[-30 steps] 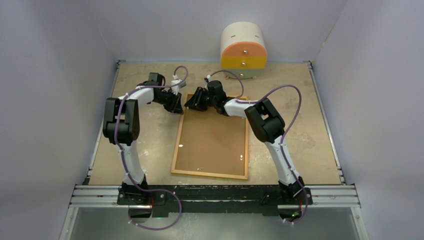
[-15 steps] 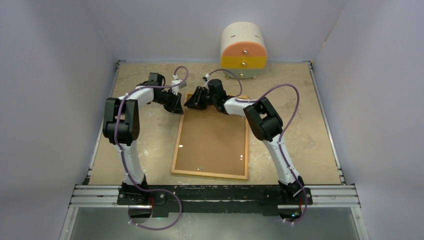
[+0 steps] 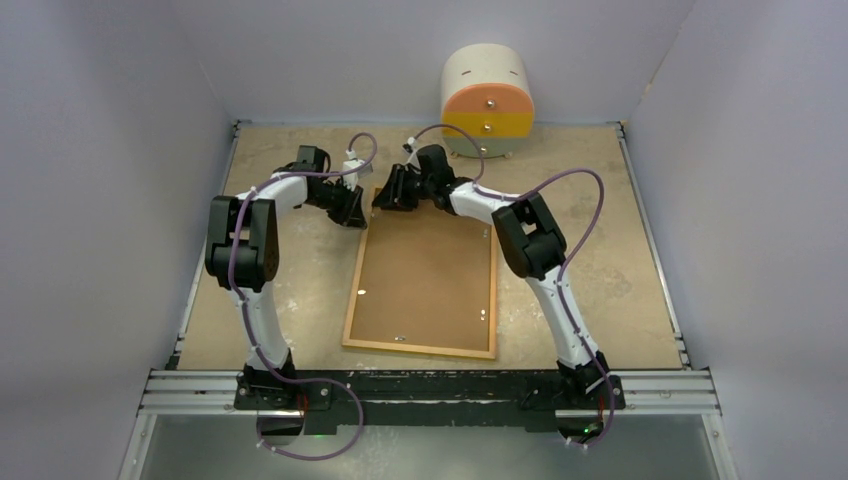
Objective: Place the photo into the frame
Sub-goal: Install the photo frame at the center of the board.
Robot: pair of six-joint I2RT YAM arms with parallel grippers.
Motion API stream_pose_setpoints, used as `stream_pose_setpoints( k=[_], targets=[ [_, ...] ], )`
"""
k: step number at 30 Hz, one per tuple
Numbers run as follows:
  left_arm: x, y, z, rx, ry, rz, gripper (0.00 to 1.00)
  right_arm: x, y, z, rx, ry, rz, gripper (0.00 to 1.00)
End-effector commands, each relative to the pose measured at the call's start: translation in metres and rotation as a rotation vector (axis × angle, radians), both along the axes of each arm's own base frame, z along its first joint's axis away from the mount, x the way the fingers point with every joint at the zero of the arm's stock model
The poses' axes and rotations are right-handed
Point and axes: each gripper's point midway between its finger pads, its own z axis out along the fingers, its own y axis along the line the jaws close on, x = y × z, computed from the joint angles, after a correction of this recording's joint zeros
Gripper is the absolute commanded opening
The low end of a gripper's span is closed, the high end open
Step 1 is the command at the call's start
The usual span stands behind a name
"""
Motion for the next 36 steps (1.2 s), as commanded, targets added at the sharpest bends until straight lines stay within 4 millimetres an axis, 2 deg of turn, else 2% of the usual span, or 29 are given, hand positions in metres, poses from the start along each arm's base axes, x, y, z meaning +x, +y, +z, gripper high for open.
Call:
stream_pose_setpoints(
  k=[1, 18, 28, 36],
  targets=[
    [-0.027, 0.001, -0.015, 0.034, 0.075, -0.034, 0.15, -0.005, -0.001, -0.004, -0.012, -0.001, 0.070, 0.40],
    [-0.026, 0.001, -0.017, 0.035, 0.076, -0.034, 0.14, -0.033, 0.023, -0.012, 0.042, 0.070, 0.198, 0.37],
    [-0.027, 0.001, -0.017, 0.037, 0.073, -0.038, 0.13, -0.045, 0.030, -0.005, 0.061, 0.103, 0.209, 0.35],
    [-0.027, 0.002, -0.016, 0.039, 0.066, -0.040, 0.13, -0.055, 0.042, -0.007, 0.086, 0.138, 0.252, 0.33]
  ],
)
